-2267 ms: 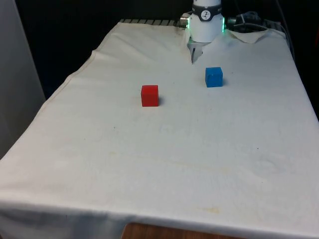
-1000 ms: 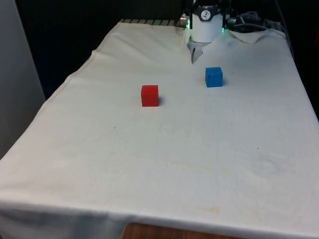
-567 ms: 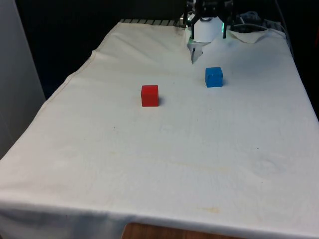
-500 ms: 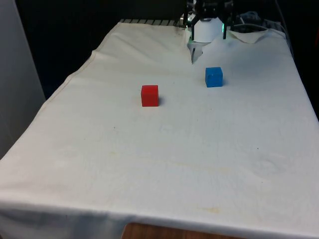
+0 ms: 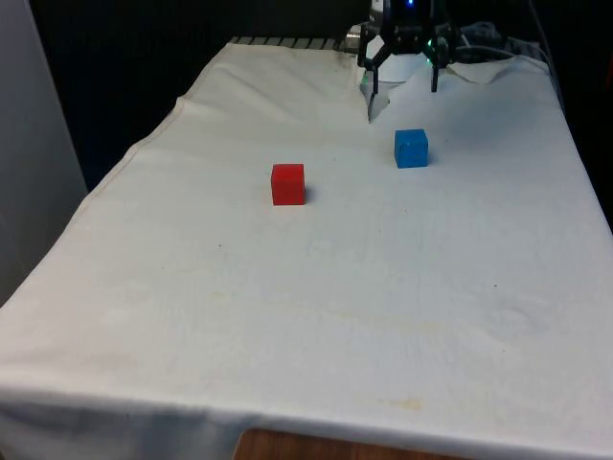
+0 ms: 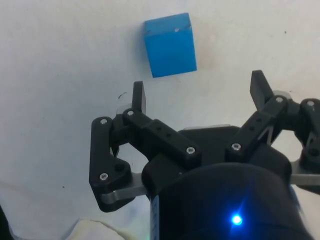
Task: Stack the two cubes.
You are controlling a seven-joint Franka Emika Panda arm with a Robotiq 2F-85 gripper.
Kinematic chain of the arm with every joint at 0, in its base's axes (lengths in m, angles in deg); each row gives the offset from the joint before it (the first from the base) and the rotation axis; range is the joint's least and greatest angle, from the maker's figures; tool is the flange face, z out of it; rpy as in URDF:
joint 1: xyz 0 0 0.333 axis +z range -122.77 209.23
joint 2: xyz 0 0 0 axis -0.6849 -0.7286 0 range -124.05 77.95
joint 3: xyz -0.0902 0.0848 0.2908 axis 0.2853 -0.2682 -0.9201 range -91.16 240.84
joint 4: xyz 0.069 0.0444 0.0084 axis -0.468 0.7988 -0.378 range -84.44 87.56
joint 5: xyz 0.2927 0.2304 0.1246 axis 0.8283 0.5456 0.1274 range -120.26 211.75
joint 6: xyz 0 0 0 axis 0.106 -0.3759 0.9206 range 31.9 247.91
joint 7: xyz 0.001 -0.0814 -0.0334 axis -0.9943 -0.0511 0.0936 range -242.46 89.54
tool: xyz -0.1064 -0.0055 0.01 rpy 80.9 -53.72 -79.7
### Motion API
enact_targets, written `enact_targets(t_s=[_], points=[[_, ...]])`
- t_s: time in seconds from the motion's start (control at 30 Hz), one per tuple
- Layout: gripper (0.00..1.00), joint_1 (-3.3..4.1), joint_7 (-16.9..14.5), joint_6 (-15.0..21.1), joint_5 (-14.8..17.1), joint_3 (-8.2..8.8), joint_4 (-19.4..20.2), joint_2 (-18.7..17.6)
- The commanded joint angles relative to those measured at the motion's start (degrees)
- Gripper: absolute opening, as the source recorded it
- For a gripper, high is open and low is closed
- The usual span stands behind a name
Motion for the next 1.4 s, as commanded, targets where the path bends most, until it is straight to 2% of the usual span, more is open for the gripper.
enact_targets(t_s=[0.0, 0.07, 0.1, 0.13, 0.17, 0.4, 0.43, 0.67, 0.73, 0.77, 0.8, 0.97, 1.07, 1.1, 1.13, 1.37], points=[[1.0, 0.0, 0.34, 1.38, -0.29, -0.29, 0.29, -0.57], [1.0, 0.0, 0.4, 2.23, -0.34, -0.57, 0.52, -1.15], [1.0, 0.0, 0.0, 1.03, 0.0, -0.29, 0.34, -0.69], [1.0, 0.0, 0.4, 3.15, -0.23, -0.8, 0.57, -1.89], [1.0, 0.0, 0.4, 3.55, -0.23, -0.92, 0.63, -2.23], [1.0, 0.0, 0.34, 6.07, 0.0, -1.43, 0.69, -4.58], [1.0, 0.0, 0.06, 4.81, 0.0, -1.32, 0.46, -4.07], [1.0, 0.23, 0.23, 8.71, 0.4, -1.66, 1.2, -6.93], [1.0, 0.23, 0.17, 9.4, 0.52, -1.72, 1.26, -7.62], [1.0, 0.0, 0.11, 8.48, 0.0, -1.66, 1.09, -7.45], [1.0, 0.29, 0.11, 9.68, 0.57, -1.78, 1.32, -7.96], [1.0, 0.29, 0.17, 11.23, 0.57, -2.01, 1.32, -9.74], [1.0, 0.23, 0.23, 12.55, 0.57, -2.29, 1.26, -11.23], [1.0, 0.0, 0.23, 11.75, 0.0, -2.18, 1.09, -11.12], [1.0, 0.23, 0.23, 12.89, 0.57, -2.29, 1.2, -11.63], [1.0, 0.17, 0.11, 15.99, 0.74, -2.64, 1.15, -14.95]])
